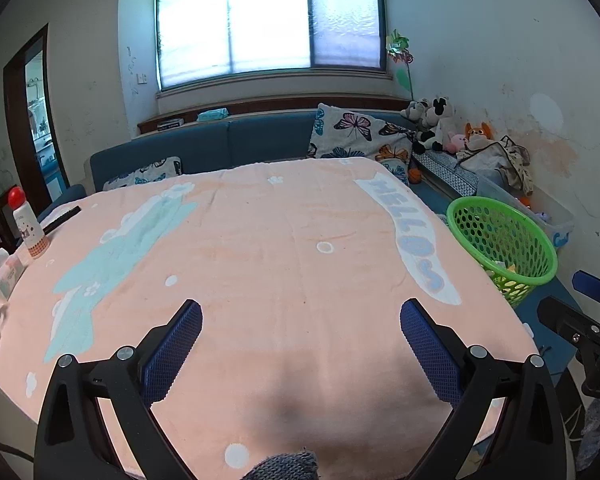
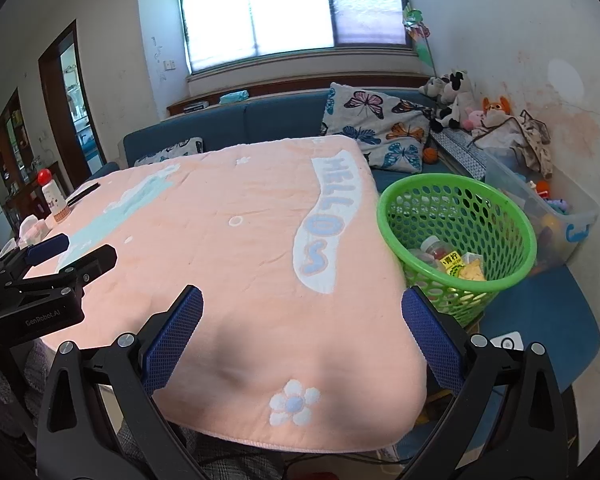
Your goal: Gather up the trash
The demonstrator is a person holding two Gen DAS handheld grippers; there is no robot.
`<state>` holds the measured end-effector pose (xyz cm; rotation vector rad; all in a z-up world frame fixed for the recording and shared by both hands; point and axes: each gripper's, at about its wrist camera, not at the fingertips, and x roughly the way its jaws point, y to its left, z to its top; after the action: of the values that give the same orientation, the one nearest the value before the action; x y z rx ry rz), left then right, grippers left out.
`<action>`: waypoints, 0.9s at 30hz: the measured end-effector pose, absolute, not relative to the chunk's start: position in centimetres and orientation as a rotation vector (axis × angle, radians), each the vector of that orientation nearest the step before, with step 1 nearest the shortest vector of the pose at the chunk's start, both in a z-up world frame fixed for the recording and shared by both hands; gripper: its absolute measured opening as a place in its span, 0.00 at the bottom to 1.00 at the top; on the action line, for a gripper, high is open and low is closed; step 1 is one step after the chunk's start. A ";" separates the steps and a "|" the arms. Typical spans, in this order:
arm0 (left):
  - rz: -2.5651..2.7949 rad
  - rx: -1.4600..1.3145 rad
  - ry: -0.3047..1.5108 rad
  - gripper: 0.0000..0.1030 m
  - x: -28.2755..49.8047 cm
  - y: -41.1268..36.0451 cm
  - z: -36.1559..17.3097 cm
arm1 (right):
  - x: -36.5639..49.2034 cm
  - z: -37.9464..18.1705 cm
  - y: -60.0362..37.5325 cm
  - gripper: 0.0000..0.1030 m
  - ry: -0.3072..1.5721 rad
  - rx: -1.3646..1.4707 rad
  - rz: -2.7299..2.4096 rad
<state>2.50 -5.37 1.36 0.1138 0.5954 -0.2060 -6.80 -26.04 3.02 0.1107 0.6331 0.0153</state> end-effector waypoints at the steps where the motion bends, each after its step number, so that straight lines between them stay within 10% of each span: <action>1: -0.206 0.114 0.594 0.93 2.4 -5.4 1.4 | -6.9 3.0 -26.0 0.96 0.632 0.111 0.017; 27: -0.215 0.125 0.566 0.93 1.4 -5.7 1.5 | -7.4 2.8 -25.0 0.96 0.600 0.110 0.047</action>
<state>1.35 -5.65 1.53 0.1250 0.5664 -0.2153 -7.42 -24.98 2.85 0.1103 0.6003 0.0468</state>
